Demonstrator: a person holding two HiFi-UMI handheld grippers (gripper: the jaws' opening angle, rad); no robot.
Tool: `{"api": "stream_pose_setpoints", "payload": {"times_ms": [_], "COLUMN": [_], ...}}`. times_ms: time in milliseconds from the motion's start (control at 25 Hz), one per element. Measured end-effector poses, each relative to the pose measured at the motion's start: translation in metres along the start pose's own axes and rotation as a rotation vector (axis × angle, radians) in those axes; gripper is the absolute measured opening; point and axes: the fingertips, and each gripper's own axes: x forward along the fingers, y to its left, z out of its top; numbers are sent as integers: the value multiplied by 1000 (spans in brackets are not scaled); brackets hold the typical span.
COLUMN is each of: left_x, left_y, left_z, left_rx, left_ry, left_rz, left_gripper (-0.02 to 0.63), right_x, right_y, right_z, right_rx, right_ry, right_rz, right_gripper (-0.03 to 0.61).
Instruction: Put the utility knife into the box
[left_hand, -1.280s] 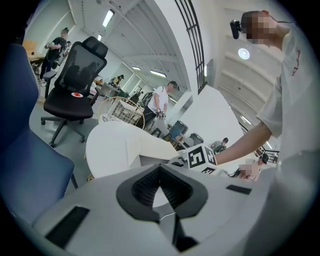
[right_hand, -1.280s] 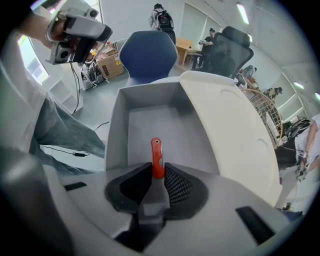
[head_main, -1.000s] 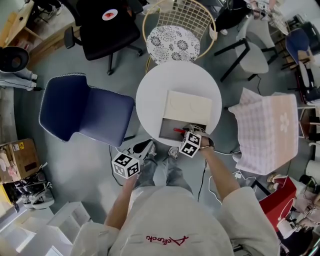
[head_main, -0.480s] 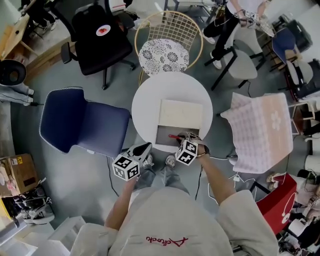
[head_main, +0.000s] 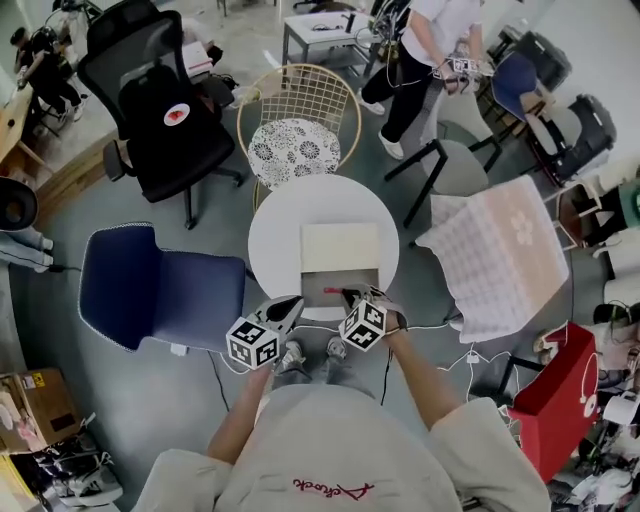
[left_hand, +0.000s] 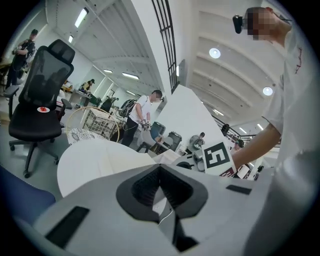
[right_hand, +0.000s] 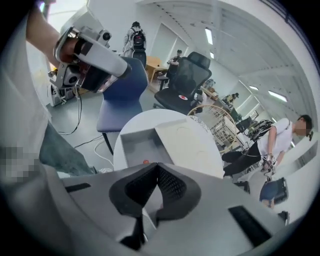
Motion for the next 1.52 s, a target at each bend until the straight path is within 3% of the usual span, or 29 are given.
{"api": "stream_pose_setpoints", "payload": {"times_ms": [160, 520, 800, 960, 1520], "left_x": [-3, -13, -17, -18, -60], "left_y": [-10, -26, -67, -103, -202], "left_z": [2, 15, 21, 2, -92], "left_rx": [43, 121, 172, 196, 206], "left_ry": [13, 5, -17, -19, 9], "left_rz": [-45, -43, -38, -43, -31], "left_gripper": [11, 11, 11, 11, 11], "right_x": [-20, -61, -109, -142, -202], "right_y": [2, 2, 0, 19, 129], "right_z": [5, 14, 12, -1, -72], "right_rx": [149, 477, 807, 804, 808], "right_ry": [-52, -228, -455, -527, -566], "right_rz": [-54, -116, -112, -140, -170], "right_gripper": [18, 17, 17, 17, 17]}}
